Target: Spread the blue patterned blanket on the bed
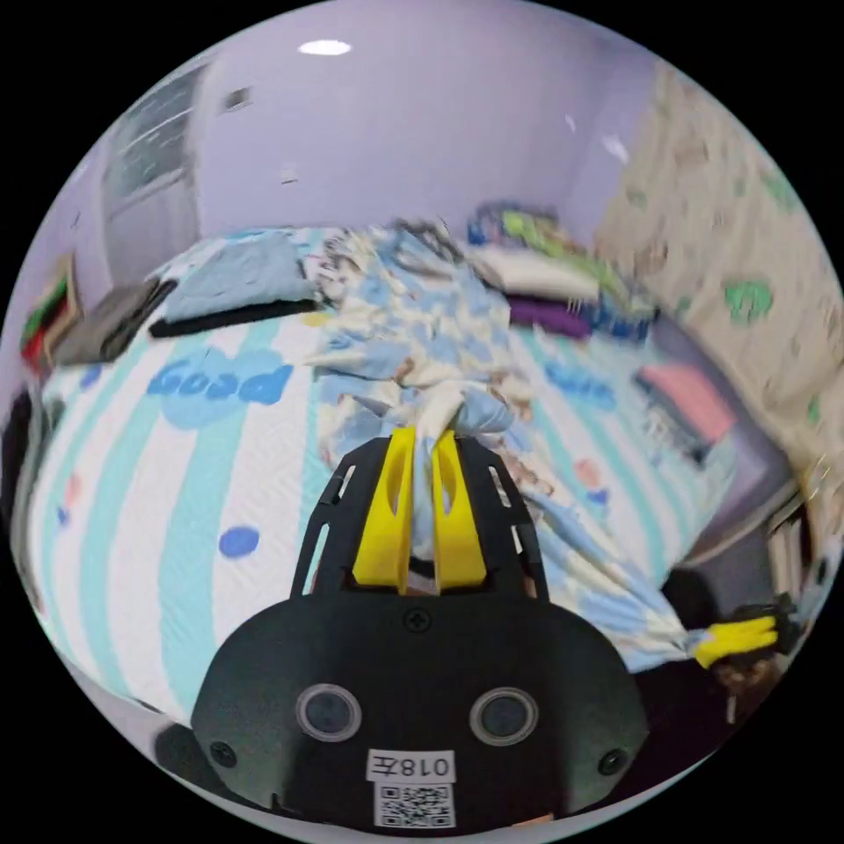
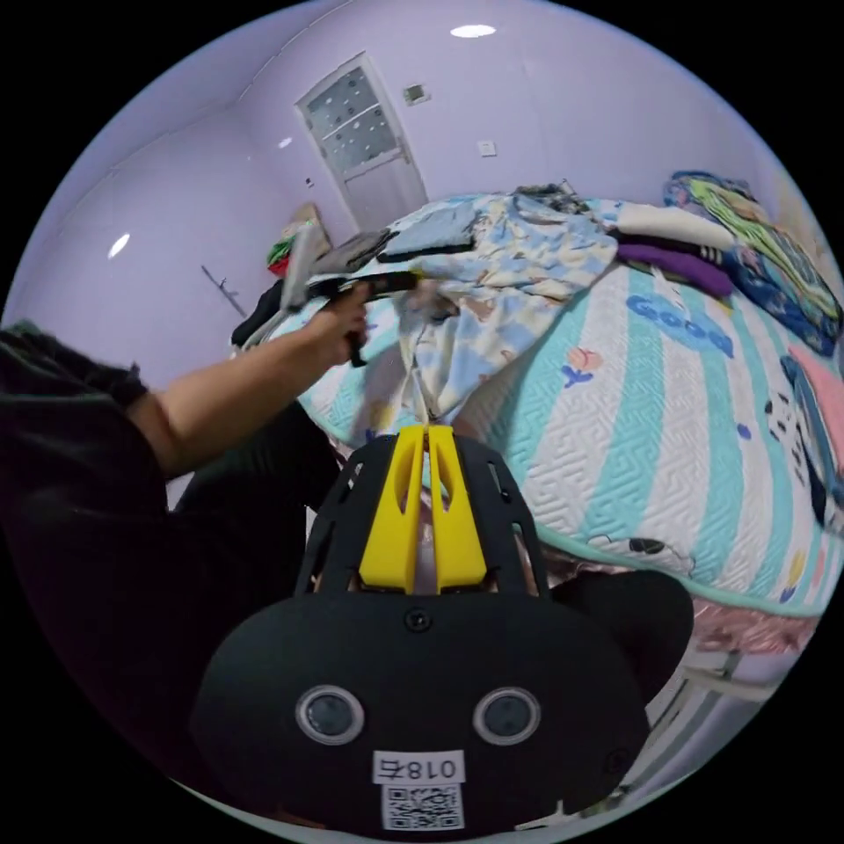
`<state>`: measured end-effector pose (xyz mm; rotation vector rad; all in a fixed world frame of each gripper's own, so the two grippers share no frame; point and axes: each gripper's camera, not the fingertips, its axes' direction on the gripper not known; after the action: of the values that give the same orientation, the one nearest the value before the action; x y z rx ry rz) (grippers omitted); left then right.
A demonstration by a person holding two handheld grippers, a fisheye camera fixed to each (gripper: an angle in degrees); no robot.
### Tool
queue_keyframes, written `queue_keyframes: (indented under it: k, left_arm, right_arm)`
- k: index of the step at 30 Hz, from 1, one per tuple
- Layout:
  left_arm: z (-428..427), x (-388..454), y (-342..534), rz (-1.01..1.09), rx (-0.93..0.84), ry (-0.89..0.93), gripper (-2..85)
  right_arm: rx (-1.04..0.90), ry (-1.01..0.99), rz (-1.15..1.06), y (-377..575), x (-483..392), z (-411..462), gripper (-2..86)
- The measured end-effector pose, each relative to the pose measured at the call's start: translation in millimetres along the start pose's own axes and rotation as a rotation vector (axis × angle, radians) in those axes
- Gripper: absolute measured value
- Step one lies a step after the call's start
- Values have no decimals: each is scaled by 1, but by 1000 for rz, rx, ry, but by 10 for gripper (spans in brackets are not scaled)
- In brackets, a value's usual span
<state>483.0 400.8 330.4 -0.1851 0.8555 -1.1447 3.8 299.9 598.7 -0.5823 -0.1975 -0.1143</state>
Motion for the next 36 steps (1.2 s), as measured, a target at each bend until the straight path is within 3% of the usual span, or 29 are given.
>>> queue_keyframes:
  k: [4,8,11,18,27,32,36]
  left_arm:
    - [-147,-114,83,-299,239,294,7]
    - [-203,-163,151,-434,107,366,4]
    - [-228,-200,185,-590,185,552,12]
    - [-314,-212,187,-406,145,368,56]
    - [-320,-162,155,-136,-30,130,126]
    - [-290,-127,141,30,-196,31,171]
    - [-259,-101,135,117,-312,-81,175]
  right_arm:
    - [138,-107,211,29,36,-38,3]
    - [92,-167,382,56,51,-38,12]
    - [57,-88,365,61,33,-41,31]
    - [75,-21,91,55,-40,-64,65]
    - [-211,-26,-413,36,-181,46,96]
    - [-262,186,-670,52,-242,91,99]
    - [-296,356,-720,64,-249,118,98]
